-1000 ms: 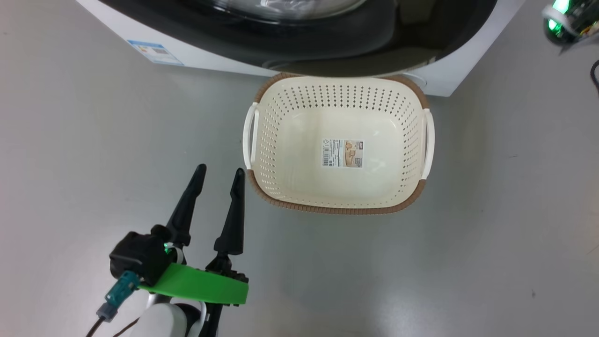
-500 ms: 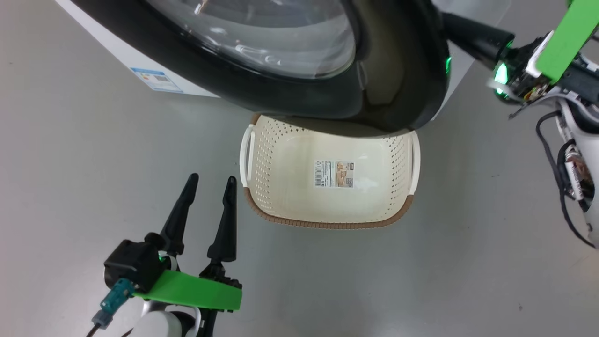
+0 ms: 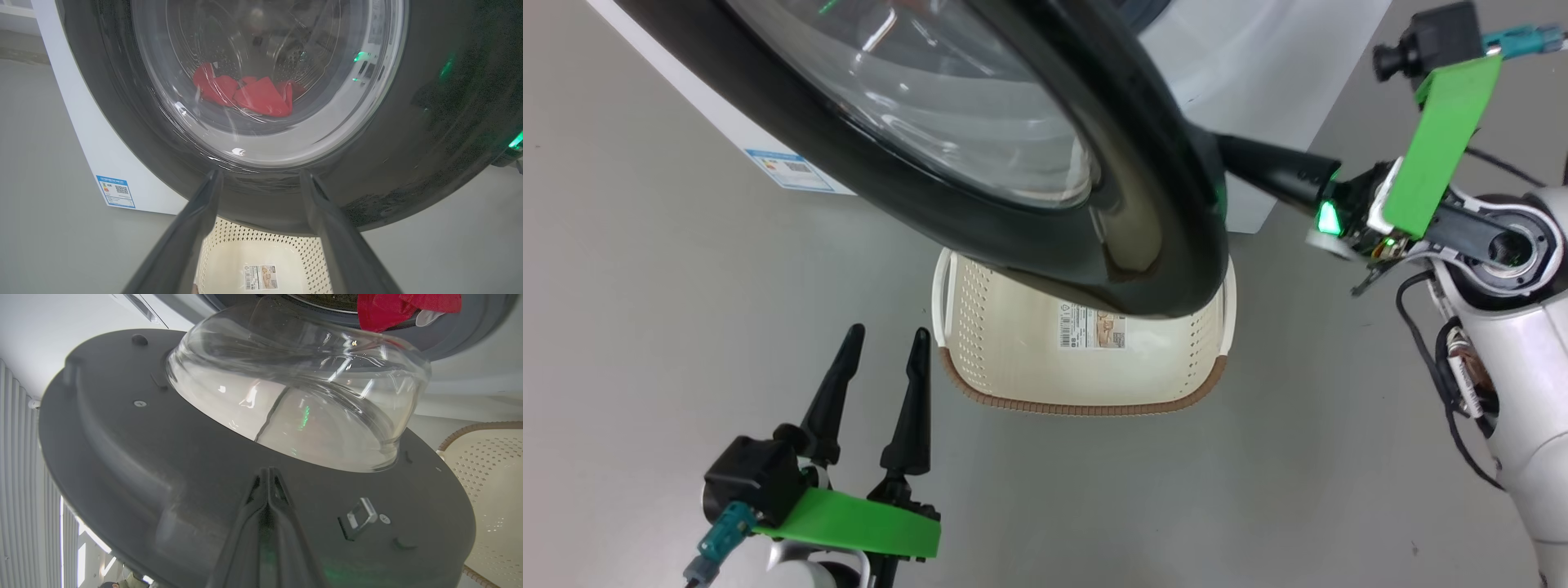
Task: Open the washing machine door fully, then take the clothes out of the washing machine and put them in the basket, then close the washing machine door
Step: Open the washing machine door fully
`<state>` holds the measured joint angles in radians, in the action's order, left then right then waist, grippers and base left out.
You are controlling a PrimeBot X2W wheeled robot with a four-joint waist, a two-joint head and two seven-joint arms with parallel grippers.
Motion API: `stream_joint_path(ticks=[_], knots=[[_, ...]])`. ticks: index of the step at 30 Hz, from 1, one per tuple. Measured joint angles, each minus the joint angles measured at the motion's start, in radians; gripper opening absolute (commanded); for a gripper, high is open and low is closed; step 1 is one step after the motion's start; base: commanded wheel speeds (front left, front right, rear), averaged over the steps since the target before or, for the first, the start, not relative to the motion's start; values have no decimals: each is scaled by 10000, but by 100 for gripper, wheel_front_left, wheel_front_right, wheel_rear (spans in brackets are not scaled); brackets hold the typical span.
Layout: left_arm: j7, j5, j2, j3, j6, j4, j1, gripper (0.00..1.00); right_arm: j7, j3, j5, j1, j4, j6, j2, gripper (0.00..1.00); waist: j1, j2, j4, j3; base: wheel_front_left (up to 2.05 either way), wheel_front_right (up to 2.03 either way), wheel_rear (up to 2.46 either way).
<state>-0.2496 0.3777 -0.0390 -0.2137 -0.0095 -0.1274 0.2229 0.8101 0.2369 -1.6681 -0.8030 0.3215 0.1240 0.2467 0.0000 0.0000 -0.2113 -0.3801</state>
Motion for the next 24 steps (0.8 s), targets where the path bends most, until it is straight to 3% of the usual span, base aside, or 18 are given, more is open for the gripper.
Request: stream_joint_path(ticks=[15,18,19,24], knots=[[0,-71,-2,44,-12,15,-261,100,221,-54,201,662,-332,0,-470,0,0,1,17,266,0,0,0],[0,-73,-4,65,-104,10,-261,100,-2,-182,504,662,-274,0,-564,7,0,0,15,307,0,0,0],[0,-79,-2,67,-146,4,-261,100,-82,-238,589,662,-236,0,-568,19,0,0,18,325,0,0,0],[0,-100,-4,102,-188,-48,-263,100,-284,-441,608,899,-6,0,-566,36,0,0,75,447,0,0,0]])
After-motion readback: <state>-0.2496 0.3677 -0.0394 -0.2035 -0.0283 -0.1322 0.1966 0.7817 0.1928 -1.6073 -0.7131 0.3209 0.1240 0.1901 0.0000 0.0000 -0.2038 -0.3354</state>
